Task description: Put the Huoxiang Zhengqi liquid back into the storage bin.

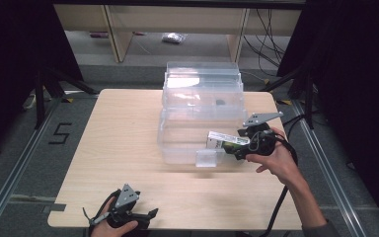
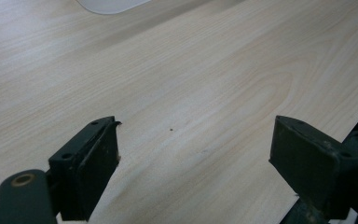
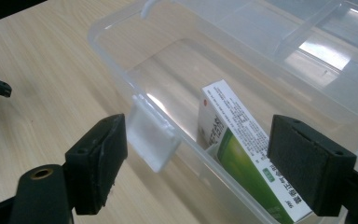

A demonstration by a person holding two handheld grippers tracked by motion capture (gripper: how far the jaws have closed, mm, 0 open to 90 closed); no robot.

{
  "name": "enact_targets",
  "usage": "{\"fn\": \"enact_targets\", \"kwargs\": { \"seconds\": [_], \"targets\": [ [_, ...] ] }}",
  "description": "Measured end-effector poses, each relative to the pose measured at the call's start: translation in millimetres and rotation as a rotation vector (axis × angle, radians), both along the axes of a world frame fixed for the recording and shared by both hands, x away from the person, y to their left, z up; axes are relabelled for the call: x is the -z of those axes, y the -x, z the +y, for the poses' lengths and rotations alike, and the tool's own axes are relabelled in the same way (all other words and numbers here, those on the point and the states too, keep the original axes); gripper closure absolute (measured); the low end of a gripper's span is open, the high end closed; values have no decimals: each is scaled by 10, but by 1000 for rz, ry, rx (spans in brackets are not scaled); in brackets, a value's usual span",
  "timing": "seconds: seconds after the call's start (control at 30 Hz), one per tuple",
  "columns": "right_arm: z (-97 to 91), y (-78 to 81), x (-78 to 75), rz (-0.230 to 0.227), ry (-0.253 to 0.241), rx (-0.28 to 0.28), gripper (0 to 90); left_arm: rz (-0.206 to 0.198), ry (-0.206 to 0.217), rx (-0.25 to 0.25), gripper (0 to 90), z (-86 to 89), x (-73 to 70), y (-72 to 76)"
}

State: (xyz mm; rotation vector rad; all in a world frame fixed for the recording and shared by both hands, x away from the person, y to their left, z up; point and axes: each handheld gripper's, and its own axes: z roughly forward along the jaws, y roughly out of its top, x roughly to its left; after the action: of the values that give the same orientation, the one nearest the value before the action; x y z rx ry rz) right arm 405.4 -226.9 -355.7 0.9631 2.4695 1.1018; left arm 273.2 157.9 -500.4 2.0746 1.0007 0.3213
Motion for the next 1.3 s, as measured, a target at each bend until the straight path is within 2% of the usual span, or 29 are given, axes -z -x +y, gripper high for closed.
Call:
{"fn": "enact_targets", "kwargs": {
  "seconds": [0.13, 0.17, 0.27, 0.3, 0.33, 0.37, 0.43, 0.47, 0.5, 0.63, 0.7, 0.77, 0.83, 0.9, 0.97, 1.03, 1.1, 1.2, 1.23, 1.3],
  "targets": [
    [30, 56, 28, 0, -15, -6, 207, -5, -1, 3, 148, -2, 3, 0],
    [35, 75, 25, 14, -7, -2, 207, -7, 13, -2, 148, -7, 2, 8],
    [58, 115, 37, 19, -11, -3, 207, 0, 19, -4, 148, -5, -1, 9],
    [69, 121, 56, -3, -10, -22, 203, -2, -4, -3, 148, 9, -1, 1],
    [70, 119, 62, -7, -10, -36, 204, -1, -4, -1, 148, 8, -2, 1],
    [91, 146, 76, 5, -25, -16, 204, -1, -5, 0, 148, 6, -2, 1],
    [104, 168, 85, 10, -16, -20, 202, -4, -6, -3, 148, 3, 1, 1],
    [112, 171, 100, -2, -20, -27, 202, -4, -6, -3, 148, 3, 1, 1],
    [120, 196, 101, 16, -23, -17, 202, -3, -3, -3, 148, 3, 2, 2],
    [141, 234, 120, 16, -33, -25, 203, -1, -5, 0, 148, 7, 0, 1],
    [151, 269, 137, -7, -50, -45, 202, 1, 5, -2, 148, 6, 3, 3],
    [159, 299, 152, -17, -58, -39, 202, 2, 13, 5, 148, 5, 4, 4],
    [171, 323, 171, 0, -73, -36, 202, 3, 7, 2, 148, 0, 2, 5],
    [174, 320, 199, -2, -74, -67, 202, 1, -4, 2, 148, 4, 3, 2],
    [186, 355, 210, 10, -84, -51, 202, 1, -2, -7, 148, 1, 4, 4],
    [181, 360, 219, -15, -72, -63, 202, -1, -4, 1, 148, 9, -2, 1],
    [183, 382, 228, -6, -92, -71, 202, -1, -2, 1, 148, 11, -2, 2],
    [182, 416, 236, 2, -95, -52, 200, 0, -3, 0, 148, 11, -2, 0],
    [179, 410, 251, -16, -97, -58, 199, 0, -2, 0, 148, 8, -3, 2],
    [178, 423, 277, -15, -99, -57, 196, -1, -3, 3, 148, 6, -3, 3]
  ]
}}
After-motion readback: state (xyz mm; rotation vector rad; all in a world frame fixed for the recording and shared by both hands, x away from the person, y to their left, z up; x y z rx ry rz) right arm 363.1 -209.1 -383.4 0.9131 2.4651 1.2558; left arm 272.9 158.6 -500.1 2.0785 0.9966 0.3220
